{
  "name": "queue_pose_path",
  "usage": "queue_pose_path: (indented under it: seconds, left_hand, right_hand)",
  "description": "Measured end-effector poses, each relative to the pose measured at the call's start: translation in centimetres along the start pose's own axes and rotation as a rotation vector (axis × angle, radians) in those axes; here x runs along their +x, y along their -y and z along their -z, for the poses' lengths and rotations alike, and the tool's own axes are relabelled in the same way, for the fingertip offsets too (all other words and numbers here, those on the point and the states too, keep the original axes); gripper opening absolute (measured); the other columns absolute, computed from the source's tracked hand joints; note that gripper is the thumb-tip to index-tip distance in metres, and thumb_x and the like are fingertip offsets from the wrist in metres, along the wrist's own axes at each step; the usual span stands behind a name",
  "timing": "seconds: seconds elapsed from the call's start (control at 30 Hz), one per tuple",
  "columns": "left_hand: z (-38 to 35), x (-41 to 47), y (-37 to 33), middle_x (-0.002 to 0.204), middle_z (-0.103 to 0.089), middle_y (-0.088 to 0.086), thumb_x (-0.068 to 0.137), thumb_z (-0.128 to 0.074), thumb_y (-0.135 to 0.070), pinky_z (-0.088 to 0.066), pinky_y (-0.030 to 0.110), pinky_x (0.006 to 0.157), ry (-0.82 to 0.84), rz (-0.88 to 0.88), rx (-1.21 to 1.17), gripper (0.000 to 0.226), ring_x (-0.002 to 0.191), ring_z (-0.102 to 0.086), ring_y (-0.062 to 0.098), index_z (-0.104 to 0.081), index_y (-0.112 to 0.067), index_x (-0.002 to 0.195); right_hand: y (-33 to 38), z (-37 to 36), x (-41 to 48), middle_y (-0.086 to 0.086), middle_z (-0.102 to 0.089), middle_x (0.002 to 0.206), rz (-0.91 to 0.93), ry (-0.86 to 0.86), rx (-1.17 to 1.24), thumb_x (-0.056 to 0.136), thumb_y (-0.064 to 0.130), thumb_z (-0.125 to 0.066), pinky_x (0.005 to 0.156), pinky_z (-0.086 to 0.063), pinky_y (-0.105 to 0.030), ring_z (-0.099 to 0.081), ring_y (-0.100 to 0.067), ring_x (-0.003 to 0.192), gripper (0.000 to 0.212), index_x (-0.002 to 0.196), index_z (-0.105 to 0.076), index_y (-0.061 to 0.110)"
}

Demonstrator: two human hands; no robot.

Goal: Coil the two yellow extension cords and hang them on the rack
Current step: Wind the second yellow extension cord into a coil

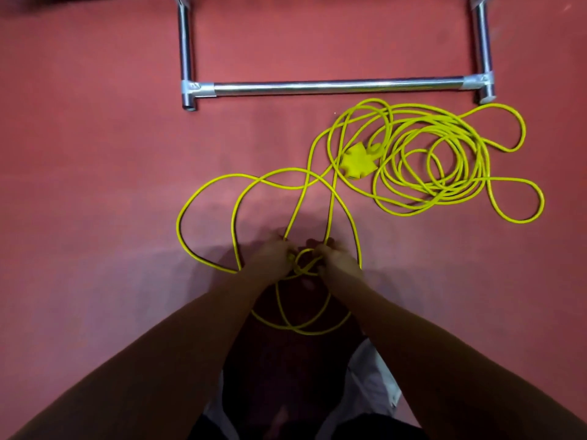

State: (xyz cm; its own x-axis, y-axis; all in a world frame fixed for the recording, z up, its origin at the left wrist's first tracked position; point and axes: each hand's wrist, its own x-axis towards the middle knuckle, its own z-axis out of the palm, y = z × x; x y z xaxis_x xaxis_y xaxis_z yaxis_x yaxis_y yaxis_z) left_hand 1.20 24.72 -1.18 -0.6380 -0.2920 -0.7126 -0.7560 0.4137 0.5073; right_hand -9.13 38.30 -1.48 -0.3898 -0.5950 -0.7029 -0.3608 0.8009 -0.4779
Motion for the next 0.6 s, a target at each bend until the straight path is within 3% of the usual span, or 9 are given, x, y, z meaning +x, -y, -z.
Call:
queue_pose_path:
  seconds: [0.1,0.2,0.3,0.37,0.47,0.53,0.6]
  left_hand:
    - [0.8,-0.2,0.5,0.101,-0.061,0.007,0.077,-0.072,-0.014,-0.036,0.018,0.073,0.010,0.000,-0.060,0.027,0.092,-0.058,0.018,-0.072,-0.015,0.104]
    - [3.7,-1.0,-0.7,0.090,-0.067,0.003,0.071,-0.075,-0.016,-0.041,0.021,0.070,-0.044,-0.019,-0.202,0.027,0.081,-0.059,0.014,-0.071,-0.012,0.097]
    - [7.4,-2.0,-3.4,0.072,-0.060,-0.004,0.076,-0.072,-0.014,-0.041,0.017,0.063,-0.148,-0.049,-0.298,0.017,0.059,-0.052,-0.003,-0.068,-0.014,0.092]
    - [10.3,-3.0,-5.7,0.064,-0.054,-0.005,0.078,-0.071,-0.008,-0.039,0.018,0.056,-0.187,-0.079,-0.360,0.014,0.048,-0.045,-0.003,-0.063,-0.014,0.088]
    - [14.9,-6.0,-9.4,0.064,-0.055,-0.003,0.079,-0.068,-0.003,-0.042,0.025,0.061,-0.247,-0.159,-0.384,0.016,0.056,-0.049,0.008,-0.062,-0.016,0.086]
    - [17.6,-8.7,-11.6,0.063,-0.056,-0.001,0.078,-0.066,0.001,-0.046,0.028,0.064,-0.295,-0.227,-0.397,0.019,0.058,-0.051,0.011,-0.062,-0.017,0.082]
    - [19.8,-11.6,-13.5,0.063,-0.056,0.001,0.077,-0.064,0.004,-0.050,0.035,0.067,-0.360,-0.296,-0.423,0.020,0.062,-0.054,0.015,-0.063,-0.015,0.083]
  right_hand:
    - [0.2,0.6,0.5,-0.009,-0.065,0.111,0.019,-0.017,-0.051,0.080,0.011,-0.060,0.086,-0.046,-0.031,-0.061,-0.028,0.105,0.029,0.105,-0.069,0.023]
    - [1.8,3.2,0.3,-0.002,-0.069,0.093,0.060,-0.059,0.057,0.076,0.009,-0.061,0.073,-0.051,-0.030,-0.066,-0.021,0.082,0.023,0.089,-0.070,0.025]
    - [4.8,7.5,-0.4,0.004,-0.067,0.074,0.144,-0.113,0.214,0.076,-0.001,-0.062,0.061,-0.045,-0.023,-0.058,-0.012,0.065,0.023,0.084,-0.071,0.019]
    - [7.1,10.3,-1.5,0.006,-0.060,0.063,0.174,-0.145,0.303,0.078,-0.004,-0.060,0.050,-0.036,-0.021,-0.047,-0.011,0.054,0.025,0.082,-0.070,0.019]
    - [10.5,14.7,-4.4,0.013,-0.051,0.046,0.232,-0.241,0.344,0.080,-0.002,-0.060,0.043,-0.027,-0.017,-0.036,-0.002,0.041,0.021,0.084,-0.071,0.014]
    - [12.9,17.6,-7.2,0.019,-0.051,0.044,0.293,-0.283,0.345,0.081,-0.002,-0.061,0.044,-0.026,-0.010,-0.041,0.001,0.039,0.015,0.086,-0.071,0.009]
    - [15.2,20.1,-10.1,0.015,-0.050,0.046,0.354,-0.343,0.324,0.080,0.000,-0.064,0.046,-0.028,-0.014,-0.041,-0.002,0.041,0.017,0.087,-0.071,0.013]
